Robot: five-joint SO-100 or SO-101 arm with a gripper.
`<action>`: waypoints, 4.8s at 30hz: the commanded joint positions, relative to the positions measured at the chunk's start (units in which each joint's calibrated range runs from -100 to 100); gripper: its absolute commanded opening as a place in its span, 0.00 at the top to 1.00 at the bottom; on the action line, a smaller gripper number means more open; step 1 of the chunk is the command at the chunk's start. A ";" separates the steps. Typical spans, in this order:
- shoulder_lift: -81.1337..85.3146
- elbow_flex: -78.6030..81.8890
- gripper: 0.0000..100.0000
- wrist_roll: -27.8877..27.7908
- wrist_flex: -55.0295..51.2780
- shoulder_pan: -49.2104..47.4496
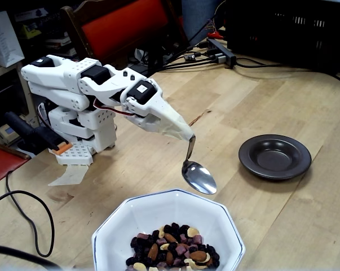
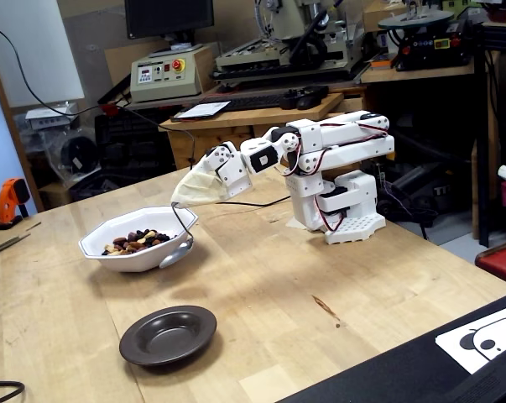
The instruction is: Use spoon to transfer food from the white bowl to brown plate
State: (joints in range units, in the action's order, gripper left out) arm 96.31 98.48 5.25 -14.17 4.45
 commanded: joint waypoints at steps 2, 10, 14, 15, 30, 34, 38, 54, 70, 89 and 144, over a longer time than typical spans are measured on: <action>0.10 0.19 0.96 0.10 0.18 0.14; 0.10 0.19 0.96 0.10 0.18 0.14; 0.10 0.19 0.96 0.10 0.18 0.14; 0.10 0.19 0.96 0.10 0.18 0.14; 0.10 0.19 0.96 0.10 0.18 0.14; 0.10 0.19 0.96 0.10 0.18 0.14; 0.10 0.19 0.96 0.10 0.18 0.14; 0.10 0.19 0.96 0.10 0.18 0.14; 0.10 0.19 0.96 0.10 0.18 0.14; 0.10 0.19 0.96 0.10 0.18 0.14; -6.49 -19.10 0.96 0.00 0.18 -0.08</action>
State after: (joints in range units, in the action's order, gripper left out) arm 93.65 86.45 5.25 -14.17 4.45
